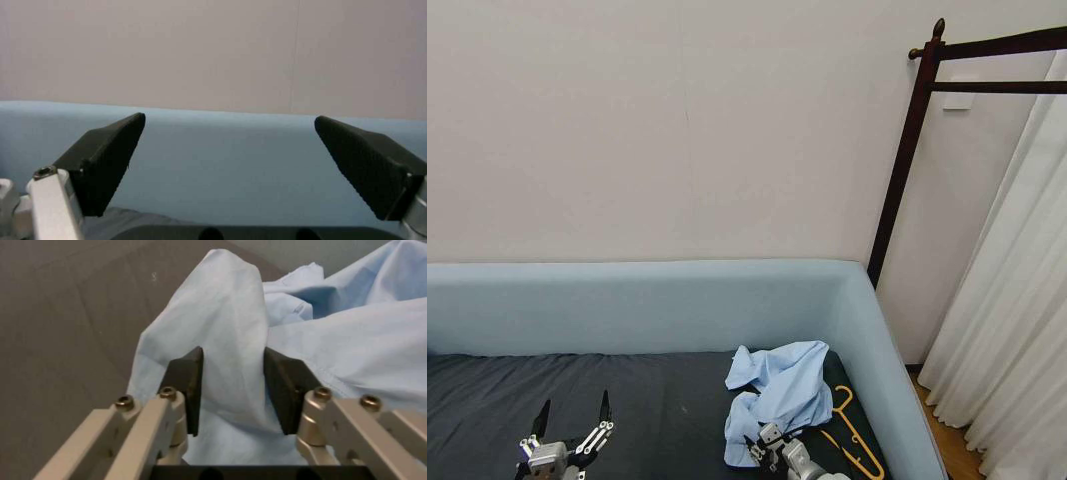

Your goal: Pick up the clothes from the sofa and hang them on the clothes hanger.

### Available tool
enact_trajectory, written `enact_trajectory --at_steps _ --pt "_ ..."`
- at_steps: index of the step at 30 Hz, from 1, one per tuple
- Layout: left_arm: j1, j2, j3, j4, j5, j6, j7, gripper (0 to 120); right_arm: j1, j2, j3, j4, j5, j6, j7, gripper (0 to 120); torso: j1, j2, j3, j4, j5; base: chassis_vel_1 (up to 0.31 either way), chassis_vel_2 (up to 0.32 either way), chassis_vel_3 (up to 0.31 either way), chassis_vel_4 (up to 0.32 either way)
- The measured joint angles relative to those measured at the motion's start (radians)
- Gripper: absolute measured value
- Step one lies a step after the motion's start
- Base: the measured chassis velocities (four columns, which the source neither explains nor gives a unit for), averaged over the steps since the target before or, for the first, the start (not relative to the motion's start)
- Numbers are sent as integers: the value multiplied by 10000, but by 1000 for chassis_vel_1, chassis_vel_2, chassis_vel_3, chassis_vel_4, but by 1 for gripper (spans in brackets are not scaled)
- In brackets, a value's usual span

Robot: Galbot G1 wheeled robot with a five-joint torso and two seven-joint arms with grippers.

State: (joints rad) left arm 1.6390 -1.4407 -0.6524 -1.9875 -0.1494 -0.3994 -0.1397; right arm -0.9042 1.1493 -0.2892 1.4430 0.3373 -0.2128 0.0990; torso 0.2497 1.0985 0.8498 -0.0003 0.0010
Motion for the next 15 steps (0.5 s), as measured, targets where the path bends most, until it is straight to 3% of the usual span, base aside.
enact_trajectory --at_steps 8,15 --pt "1 76 62 -3 -42 -11 -69 100 -150 68 115 210 267 -35 305 1 0 0 0 -1 0 0 0 0 0" --pt "-70 232 93 121 -125 -24 -138 100 -111 94 369 630 1405 6 496 0 0 -1 0 0 0 0 0 0 0"
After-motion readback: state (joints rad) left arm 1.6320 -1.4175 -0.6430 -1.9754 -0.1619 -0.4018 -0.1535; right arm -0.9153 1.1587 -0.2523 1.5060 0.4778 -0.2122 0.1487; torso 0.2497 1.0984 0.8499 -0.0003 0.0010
